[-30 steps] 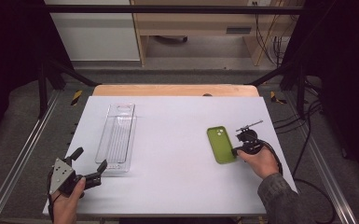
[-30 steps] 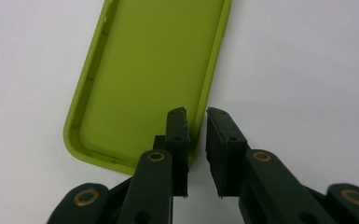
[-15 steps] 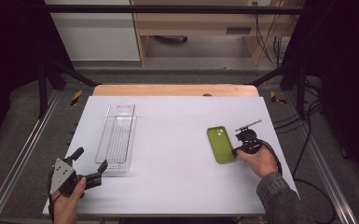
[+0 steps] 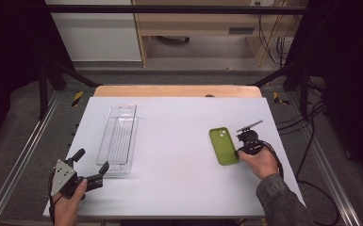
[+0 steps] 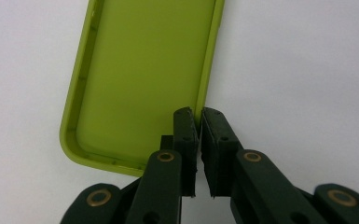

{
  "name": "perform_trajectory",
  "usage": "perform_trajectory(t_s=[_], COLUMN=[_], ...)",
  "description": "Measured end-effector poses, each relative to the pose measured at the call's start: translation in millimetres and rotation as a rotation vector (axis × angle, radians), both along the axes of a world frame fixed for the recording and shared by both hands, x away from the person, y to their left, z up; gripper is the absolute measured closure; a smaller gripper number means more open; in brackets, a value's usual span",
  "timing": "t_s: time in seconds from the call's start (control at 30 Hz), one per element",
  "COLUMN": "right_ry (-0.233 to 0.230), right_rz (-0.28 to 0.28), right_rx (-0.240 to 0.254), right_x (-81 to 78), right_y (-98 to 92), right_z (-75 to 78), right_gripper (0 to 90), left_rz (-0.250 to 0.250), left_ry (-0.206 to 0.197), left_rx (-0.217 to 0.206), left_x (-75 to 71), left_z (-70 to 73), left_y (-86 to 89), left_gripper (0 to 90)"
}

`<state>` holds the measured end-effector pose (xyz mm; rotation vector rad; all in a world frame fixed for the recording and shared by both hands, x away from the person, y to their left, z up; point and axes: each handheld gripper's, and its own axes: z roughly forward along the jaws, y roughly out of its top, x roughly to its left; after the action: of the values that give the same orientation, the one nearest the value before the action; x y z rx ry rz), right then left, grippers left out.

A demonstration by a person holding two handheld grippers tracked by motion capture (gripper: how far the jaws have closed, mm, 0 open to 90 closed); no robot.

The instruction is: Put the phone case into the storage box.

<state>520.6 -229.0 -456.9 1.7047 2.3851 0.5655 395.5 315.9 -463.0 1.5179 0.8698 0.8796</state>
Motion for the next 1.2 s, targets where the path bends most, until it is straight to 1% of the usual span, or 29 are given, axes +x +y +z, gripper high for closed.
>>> perform_trajectory(t_s=[0.17, 0.3, 0.5, 0.53, 0.6, 0.63, 0.73, 0.8, 0.83, 0.87, 0.9, 0.97, 1.03, 1.07, 1.13, 1.17, 1.2], right_ry=[0.000, 0.005, -0.013, -0.022, -0.060, -0.060, -0.099, -0.120, -0.141, -0.141, -0.162, -0.171, -0.195, -0.205, -0.221, -0.244, -0.244], right_rz=[-0.025, -0.066, -0.066, -0.063, -0.053, -0.053, -0.035, -0.019, -0.006, -0.006, 0.006, 0.008, 0.017, 0.020, 0.026, 0.030, 0.030], right_rx=[0.006, 0.024, 0.029, 0.029, 0.029, 0.029, 0.022, 0.022, 0.020, 0.020, 0.024, 0.030, 0.024, 0.024, 0.027, 0.031, 0.031], right_x=[0.0, -0.6, -2.0, -2.5, -6.3, -6.3, -11.3, -14.8, -18.7, -18.7, -22.5, -24.4, -28.0, -29.8, -33.7, -37.0, -37.0], right_y=[0.3, 0.6, -1.1, -1.3, -0.8, -0.8, 1.3, 2.9, 4.6, 4.6, 5.3, 5.6, 6.5, 6.9, 8.1, 8.5, 8.5], right_z=[-0.3, -0.2, 0.3, 0.8, 5.9, 5.9, 11.7, 15.2, 19.0, 19.0, 22.5, 24.3, 26.8, 28.0, 30.6, 33.2, 33.2], right_gripper=[85.9, 87.1, 87.9, 88.0, 88.0, 88.0, 88.0, 88.0, 88.0, 88.0, 88.0, 88.0, 88.0, 88.0, 88.0, 88.0, 88.0], left_rz=[0.002, 0.001, 0.005, 0.005, 0.005, 0.004, 0.001, 0.003, 0.005, 0.002, -0.001, -0.015, -0.014, -0.021, -0.043, -0.058, -0.072], left_ry=[0.002, 0.002, 0.003, 0.003, 0.003, 0.003, 0.008, 0.014, 0.017, 0.016, 0.014, 0.018, 0.030, 0.036, 0.067, 0.081, 0.097], left_rx=[0.002, 0.008, 0.008, 0.007, 0.007, 0.006, 0.005, 0.009, 0.014, 0.014, 0.024, 0.027, 0.052, 0.051, 0.077, 0.082, 0.093], left_x=[0.6, 0.6, 0.9, 0.8, 0.5, 0.5, 0.9, 0.4, 0.0, -0.7, -1.4, -2.8, -2.8, -2.5, -1.3, -0.2, 1.4], left_z=[-0.1, -0.4, -0.6, -0.5, -0.4, -0.3, -0.5, -0.1, 0.6, 1.4, 2.6, 7.0, 14.1, 18.5, 27.7, 32.1, 36.7], left_y=[-0.7, -1.8, -1.5, -1.3, -1.0, -1.0, -1.5, -2.1, -2.3, -2.8, -3.3, -5.3, -9.0, -11.6, -18.7, -22.7, -27.0], left_gripper=[1.6, 1.6, 1.6, 1.6, 1.6, 1.6, 1.6, 1.6, 2.2, 2.2, 2.4, 2.5, 2.6, 3.1, 3.3, 3.3, 3.3])
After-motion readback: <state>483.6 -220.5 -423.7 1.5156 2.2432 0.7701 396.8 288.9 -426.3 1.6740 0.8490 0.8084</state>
